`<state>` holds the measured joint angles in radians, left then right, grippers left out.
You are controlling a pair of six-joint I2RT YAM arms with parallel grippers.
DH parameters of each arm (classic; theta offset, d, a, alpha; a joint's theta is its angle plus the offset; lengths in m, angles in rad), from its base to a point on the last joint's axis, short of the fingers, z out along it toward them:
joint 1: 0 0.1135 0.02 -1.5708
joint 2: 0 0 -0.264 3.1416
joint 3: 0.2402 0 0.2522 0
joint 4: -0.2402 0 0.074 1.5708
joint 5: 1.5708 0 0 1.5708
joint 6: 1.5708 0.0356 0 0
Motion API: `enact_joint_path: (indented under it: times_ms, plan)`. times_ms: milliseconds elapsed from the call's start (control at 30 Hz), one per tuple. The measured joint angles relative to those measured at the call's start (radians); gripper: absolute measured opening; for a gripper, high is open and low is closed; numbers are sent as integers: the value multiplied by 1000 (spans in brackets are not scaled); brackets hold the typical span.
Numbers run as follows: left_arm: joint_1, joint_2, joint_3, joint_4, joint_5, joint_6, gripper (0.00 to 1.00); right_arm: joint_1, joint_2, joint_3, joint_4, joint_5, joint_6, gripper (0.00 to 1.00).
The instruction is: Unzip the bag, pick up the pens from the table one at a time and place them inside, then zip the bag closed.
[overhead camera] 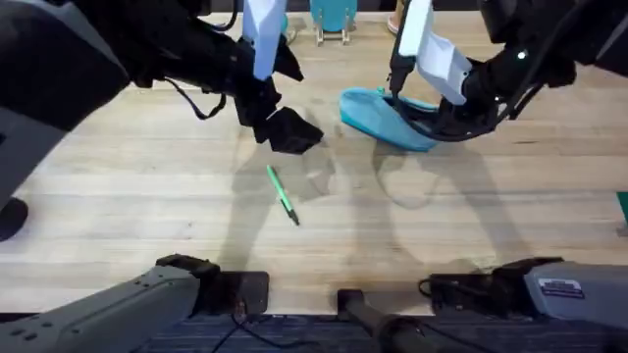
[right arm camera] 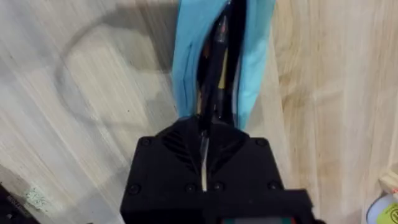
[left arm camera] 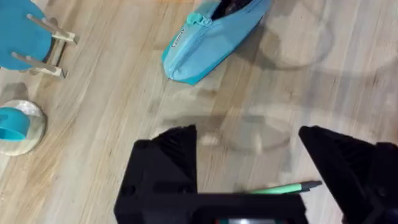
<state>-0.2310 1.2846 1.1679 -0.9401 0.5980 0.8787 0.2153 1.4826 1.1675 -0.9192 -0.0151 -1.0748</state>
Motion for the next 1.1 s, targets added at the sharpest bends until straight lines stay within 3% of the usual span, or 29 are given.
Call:
enact_joint_path:
  times_ms: [700,1100]
  plan:
    - [0,0,0,0,0,0,994,-1,84,-4,163,4,61,34]
    - [0,0,0,0,0,0,993,19,84,-5,177,-123,107,34]
